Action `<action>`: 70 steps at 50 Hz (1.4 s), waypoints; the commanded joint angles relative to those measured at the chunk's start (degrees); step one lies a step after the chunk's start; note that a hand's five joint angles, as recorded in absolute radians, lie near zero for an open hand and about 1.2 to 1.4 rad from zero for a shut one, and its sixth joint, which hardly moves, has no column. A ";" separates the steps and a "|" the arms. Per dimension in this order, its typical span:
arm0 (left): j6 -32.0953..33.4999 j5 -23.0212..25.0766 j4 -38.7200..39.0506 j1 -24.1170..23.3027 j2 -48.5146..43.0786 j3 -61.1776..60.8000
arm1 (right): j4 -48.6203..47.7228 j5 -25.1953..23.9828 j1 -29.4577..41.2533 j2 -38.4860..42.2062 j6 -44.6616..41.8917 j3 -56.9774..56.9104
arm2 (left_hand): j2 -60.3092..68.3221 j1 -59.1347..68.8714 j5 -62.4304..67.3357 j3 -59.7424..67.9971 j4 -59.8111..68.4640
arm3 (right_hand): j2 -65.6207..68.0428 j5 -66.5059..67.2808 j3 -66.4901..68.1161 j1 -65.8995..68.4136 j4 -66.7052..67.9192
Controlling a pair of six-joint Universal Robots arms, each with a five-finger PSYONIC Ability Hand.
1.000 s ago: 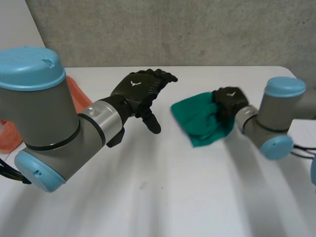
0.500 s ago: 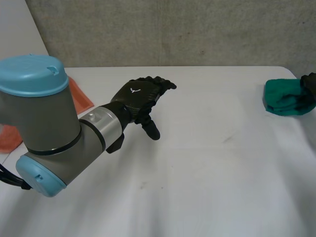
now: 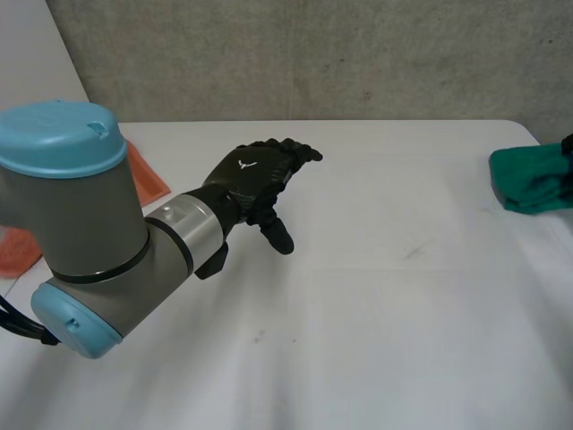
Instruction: Fold the laundry.
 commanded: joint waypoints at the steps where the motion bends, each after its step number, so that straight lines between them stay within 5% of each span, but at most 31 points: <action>1: -0.16 0.06 0.04 -0.10 -0.38 0.00 | -1.21 0.68 -0.82 1.44 -6.67 0.24 | 0.55 0.54 -1.13 0.36 0.75 | -54.46 -52.80 -54.53 -41.28 -56.02; 8: -0.16 -0.03 0.03 0.08 -0.47 0.00 | 0.19 2.79 -0.38 -0.04 -13.90 3.23 | 0.55 0.54 -1.13 0.36 0.75 | -54.46 -52.80 -54.53 -41.28 -56.02; 21: -0.16 -0.03 0.04 0.87 0.40 -0.70 | 17.33 7.10 -0.73 -25.53 -22.69 26.52 | 0.55 0.54 -1.13 0.36 0.75 | -54.46 -52.80 -54.53 -41.28 -56.02; 25: -0.07 -0.03 0.30 1.66 0.84 -0.70 | 19.00 12.09 -0.91 -29.84 -26.64 30.21 | 0.55 0.54 -1.13 0.36 0.75 | -54.46 -52.80 -54.53 -41.28 -56.02; 30: -0.07 -1.78 0.47 3.41 2.16 -0.79 | 17.86 27.97 -0.82 -32.30 -34.45 27.59 | 0.55 0.54 -1.13 0.36 0.75 | -54.46 -52.80 -54.53 -41.28 -56.02; 33: -0.07 -4.24 1.52 5.08 3.13 -0.79 | 13.84 32.40 -0.21 -33.36 -35.18 23.90 | 0.38 0.37 -1.29 0.19 0.58 | -54.46 -52.80 -54.53 -41.28 -56.02; 43: 1.07 -8.64 5.40 12.38 6.29 -1.58 | 5.82 30.83 10.59 -43.72 -11.73 29.59 | -0.96 -0.98 -2.64 -1.16 -0.77 | -54.46 -52.80 -54.53 -41.28 -56.02; 52: 5.62 -7.42 6.10 24.58 6.21 0.09 | 2.05 18.45 27.18 -57.16 7.17 52.93 | -1.01 -1.02 -2.69 -1.20 -0.81 | -54.46 -52.80 -54.53 -41.28 -56.02; 60: 18.90 -0.74 8.21 33.56 -3.54 4.39 | -5.78 17.38 41.79 -61.48 7.72 72.65 | -1.01 -1.02 -2.69 -1.20 -0.81 | -54.46 -52.80 -54.53 -41.28 -56.02; 70: 29.45 -0.82 8.65 37.08 -20.50 15.99 | -11.32 17.47 49.54 -61.40 5.52 87.16 | -1.01 -1.02 -2.69 -1.20 -0.81 | -54.46 -52.80 -54.53 -41.28 -56.02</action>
